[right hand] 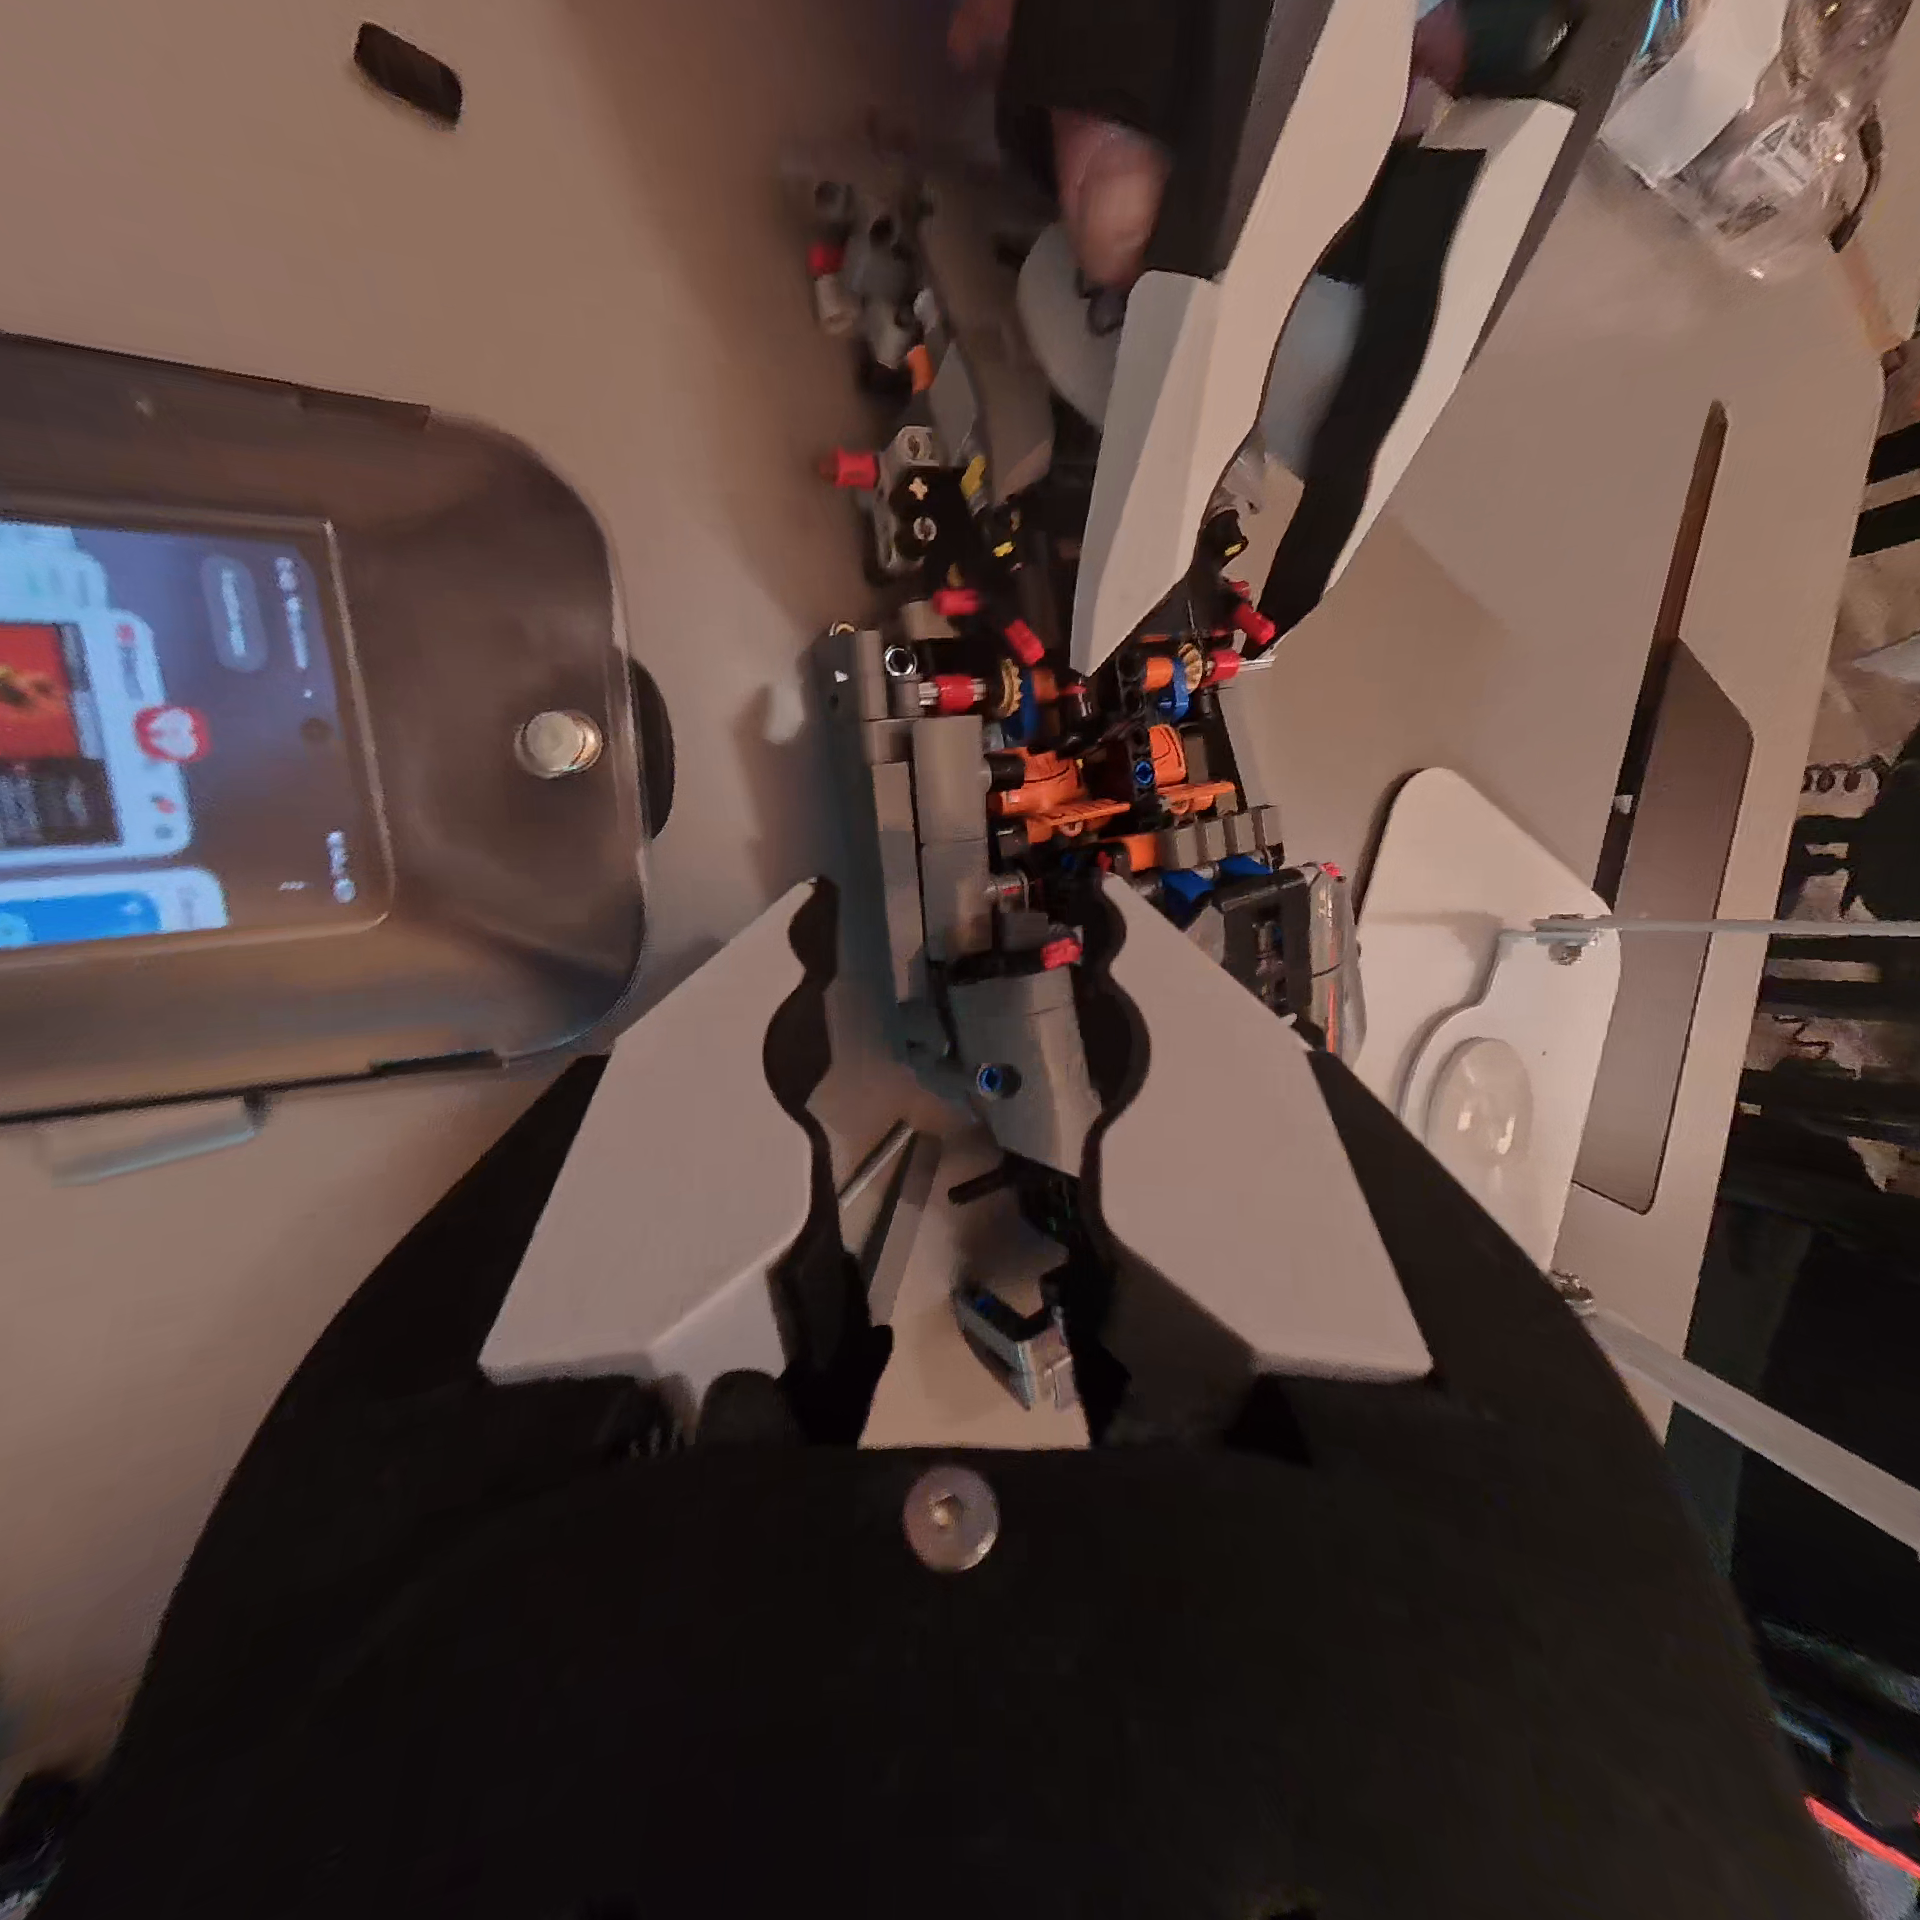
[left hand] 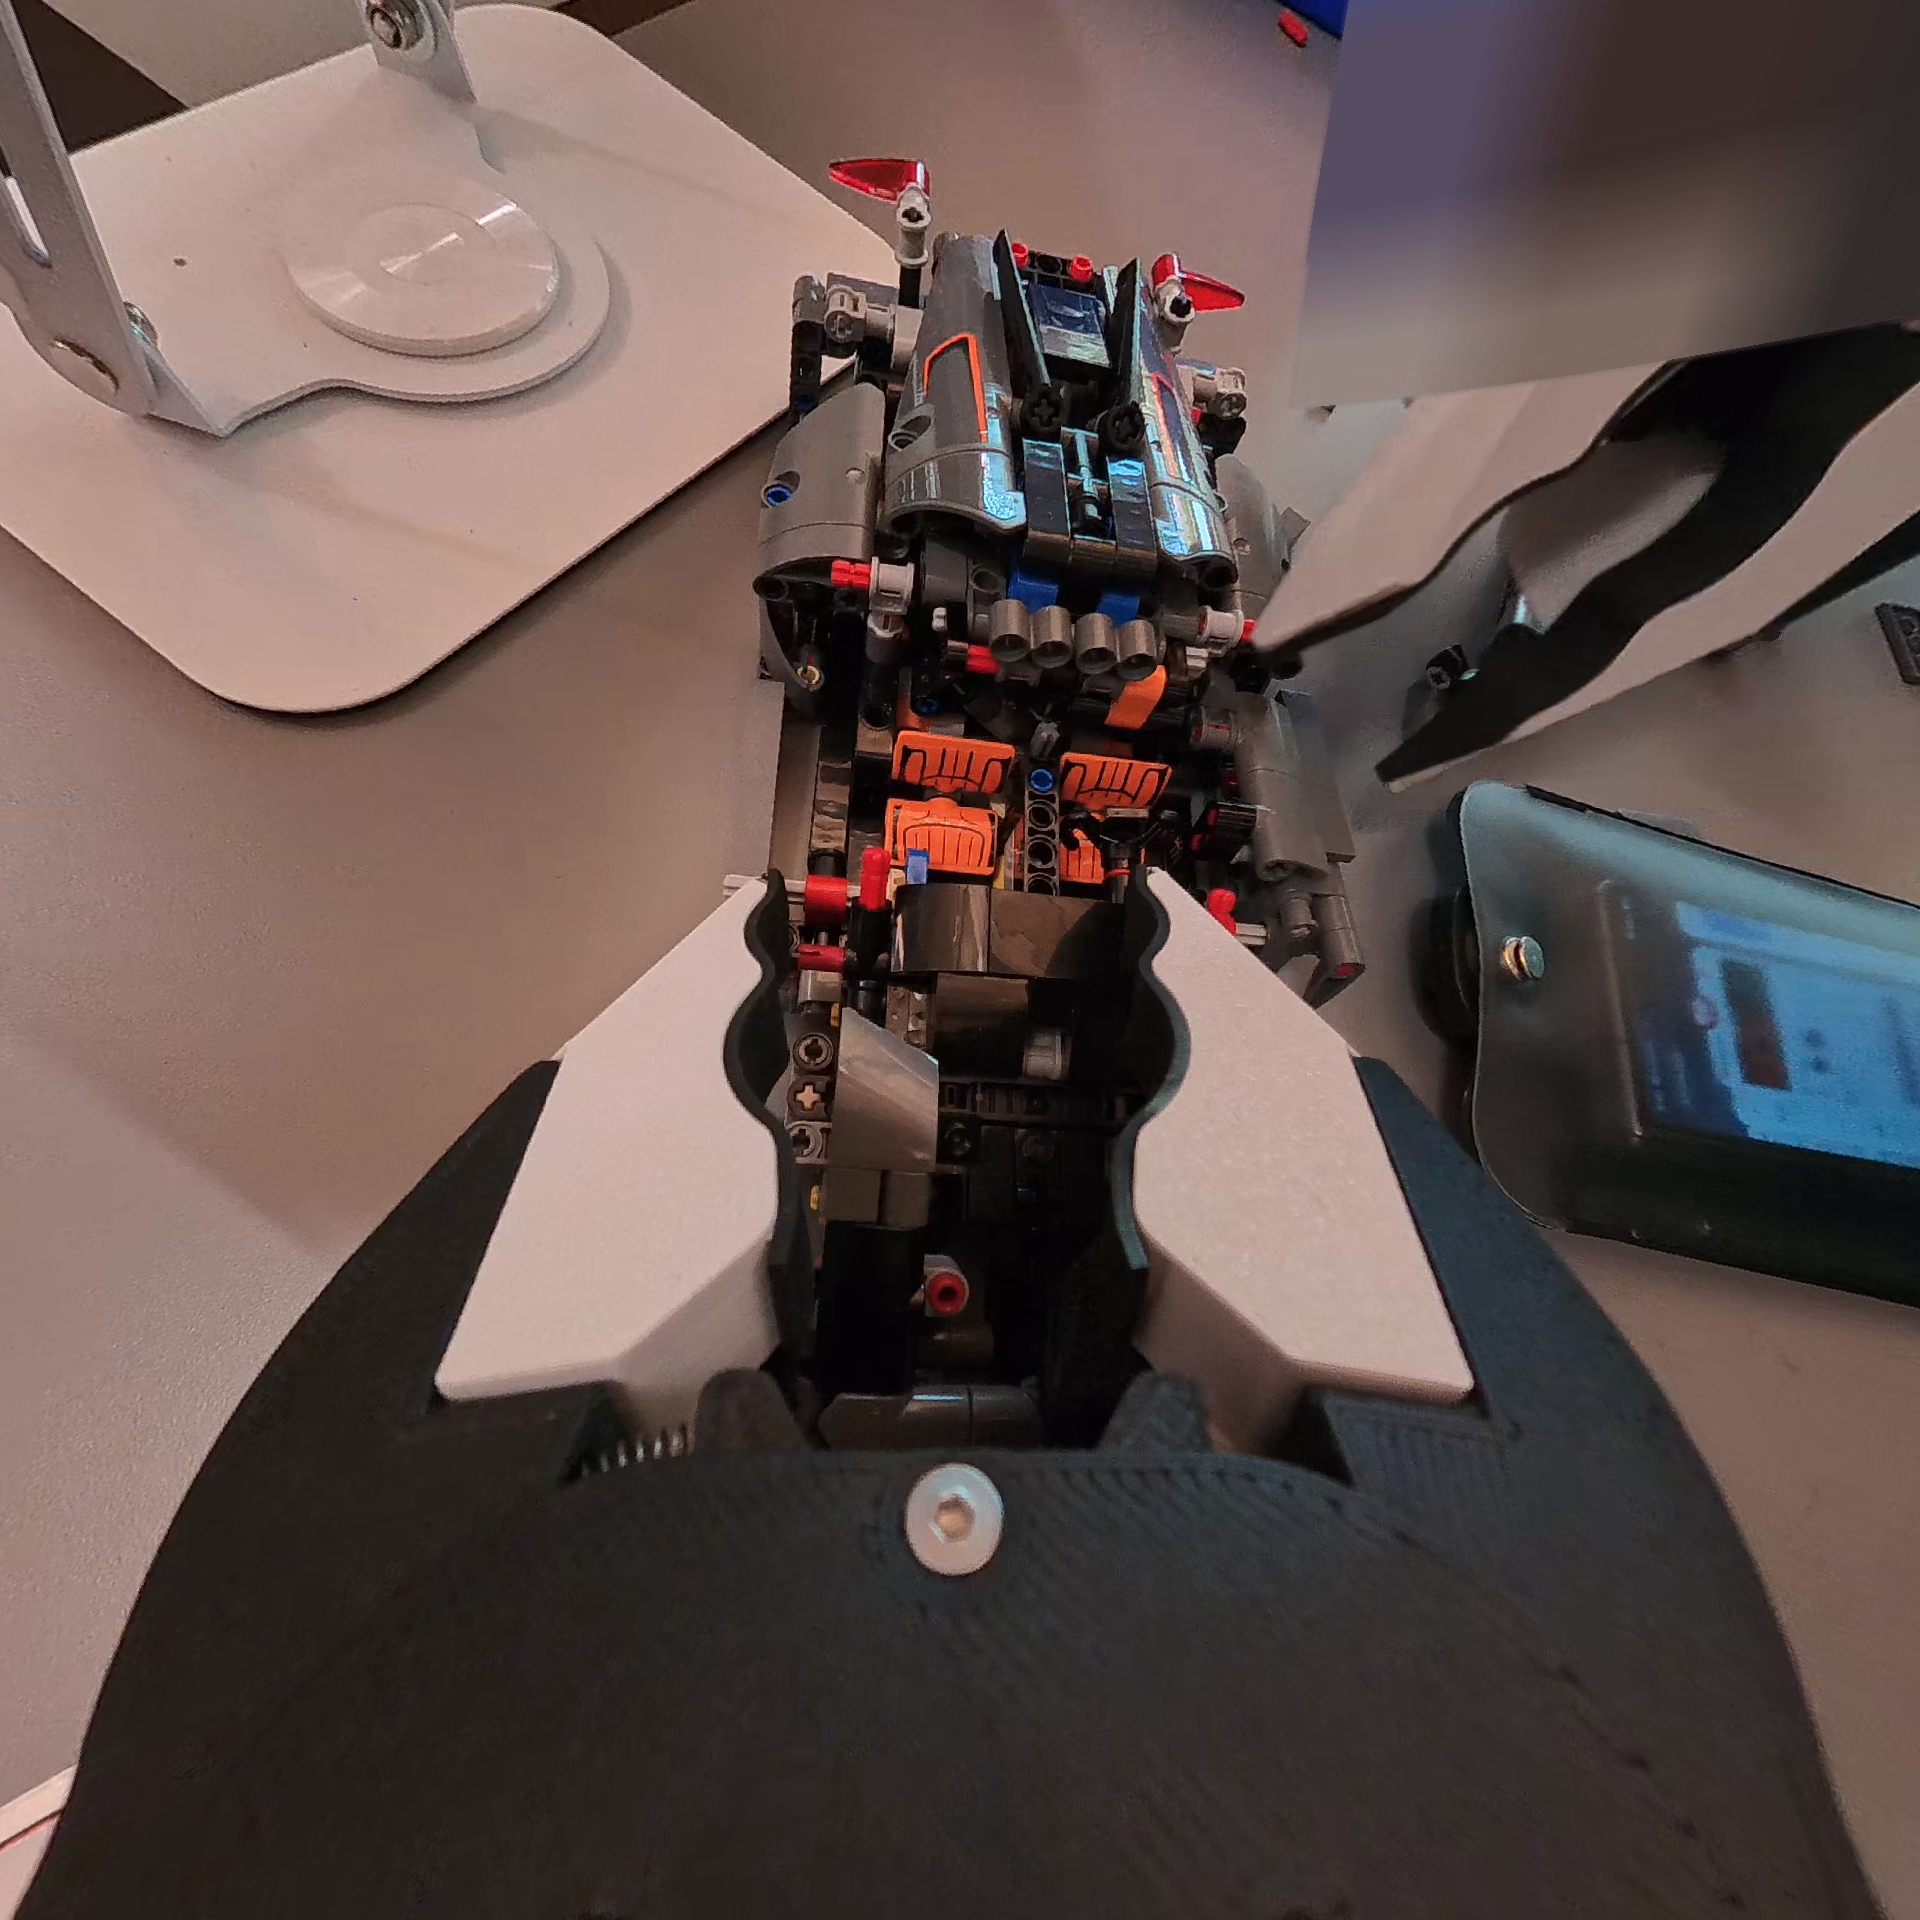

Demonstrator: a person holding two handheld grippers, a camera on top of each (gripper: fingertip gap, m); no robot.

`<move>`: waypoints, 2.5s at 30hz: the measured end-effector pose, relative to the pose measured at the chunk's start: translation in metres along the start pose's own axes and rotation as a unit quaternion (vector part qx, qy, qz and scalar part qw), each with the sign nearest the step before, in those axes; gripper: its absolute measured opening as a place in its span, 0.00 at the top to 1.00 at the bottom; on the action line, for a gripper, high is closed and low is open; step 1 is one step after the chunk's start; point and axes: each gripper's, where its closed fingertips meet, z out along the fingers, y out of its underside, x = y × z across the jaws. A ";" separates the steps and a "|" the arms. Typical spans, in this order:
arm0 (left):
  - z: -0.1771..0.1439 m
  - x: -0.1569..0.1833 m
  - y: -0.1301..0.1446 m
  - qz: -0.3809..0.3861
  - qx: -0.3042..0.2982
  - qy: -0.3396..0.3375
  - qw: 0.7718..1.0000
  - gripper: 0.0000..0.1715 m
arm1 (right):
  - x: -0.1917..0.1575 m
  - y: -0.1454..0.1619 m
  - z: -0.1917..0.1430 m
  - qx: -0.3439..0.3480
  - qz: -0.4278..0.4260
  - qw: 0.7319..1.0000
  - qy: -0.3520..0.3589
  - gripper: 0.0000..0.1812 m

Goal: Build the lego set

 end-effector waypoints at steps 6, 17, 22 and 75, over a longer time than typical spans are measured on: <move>0.000 0.001 0.000 0.001 -0.002 0.000 1.000 0.64 | 0.003 0.004 0.016 -0.020 -0.008 0.999 0.031 0.77; 0.004 0.006 -0.002 0.004 -0.002 0.006 1.000 0.63 | 0.005 0.009 0.008 -0.034 -0.026 0.998 0.042 0.76; 0.005 0.007 -0.003 0.006 -0.002 0.009 1.000 0.64 | 0.008 0.001 0.000 -0.027 -0.047 0.997 0.061 0.76; 0.022 0.034 -0.009 0.027 -0.008 0.042 0.999 0.63 | -0.029 0.011 -0.003 -0.002 -0.005 0.998 -0.069 0.79</move>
